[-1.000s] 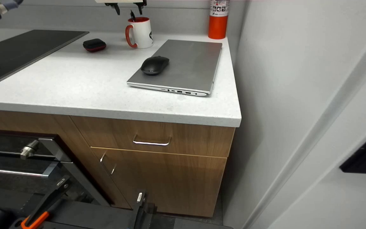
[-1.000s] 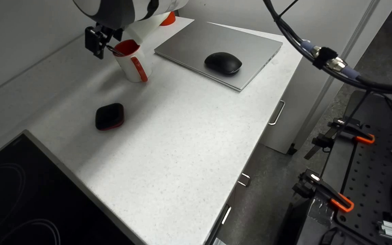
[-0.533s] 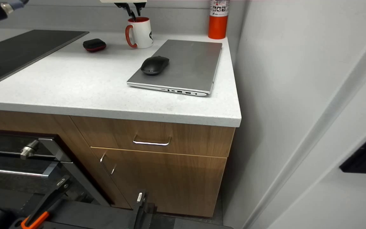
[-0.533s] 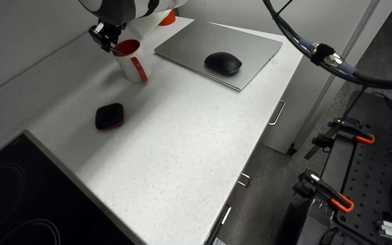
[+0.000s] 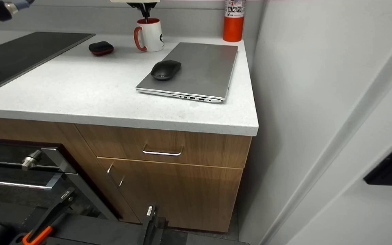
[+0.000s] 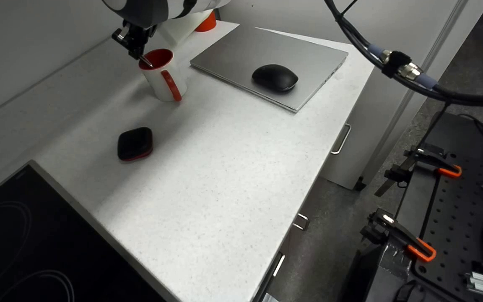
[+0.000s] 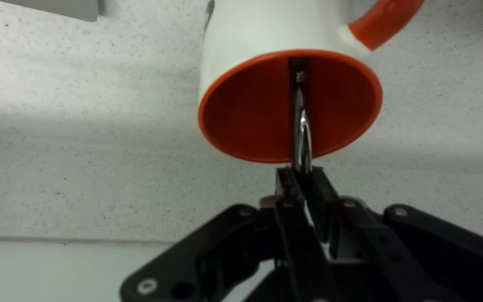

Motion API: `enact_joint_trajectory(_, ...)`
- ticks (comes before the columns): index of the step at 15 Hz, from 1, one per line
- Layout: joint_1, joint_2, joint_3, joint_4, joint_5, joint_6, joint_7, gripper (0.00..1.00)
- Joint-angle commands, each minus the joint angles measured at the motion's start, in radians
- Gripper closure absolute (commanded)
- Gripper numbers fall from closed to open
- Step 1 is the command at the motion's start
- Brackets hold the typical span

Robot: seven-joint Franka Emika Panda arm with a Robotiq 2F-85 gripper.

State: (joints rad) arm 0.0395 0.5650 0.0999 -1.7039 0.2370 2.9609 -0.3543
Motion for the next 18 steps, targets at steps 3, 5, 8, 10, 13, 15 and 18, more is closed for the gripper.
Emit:
enact_joint_trajectory(3,-0.004,-0.125,0.007,-0.109,-0.002,0.074,-0.025,0.97)
enact_joint_trajectory(5,0.002,-0.168,-0.003,-0.145,-0.005,0.104,-0.017,0.97)
enact_joint_trajectory(8,-0.012,-0.234,0.007,-0.213,0.008,0.124,-0.021,0.97)
enact_joint_trajectory(10,-0.005,-0.29,-0.007,-0.271,0.003,0.136,-0.011,0.97)
enact_joint_trajectory(13,-0.014,-0.369,0.004,-0.354,0.013,0.187,-0.022,0.97)
enact_joint_trajectory(15,-0.009,-0.412,-0.005,-0.403,0.008,0.218,-0.013,0.97)
enact_joint_trajectory(18,-0.005,-0.471,-0.012,-0.458,0.002,0.187,-0.006,0.97)
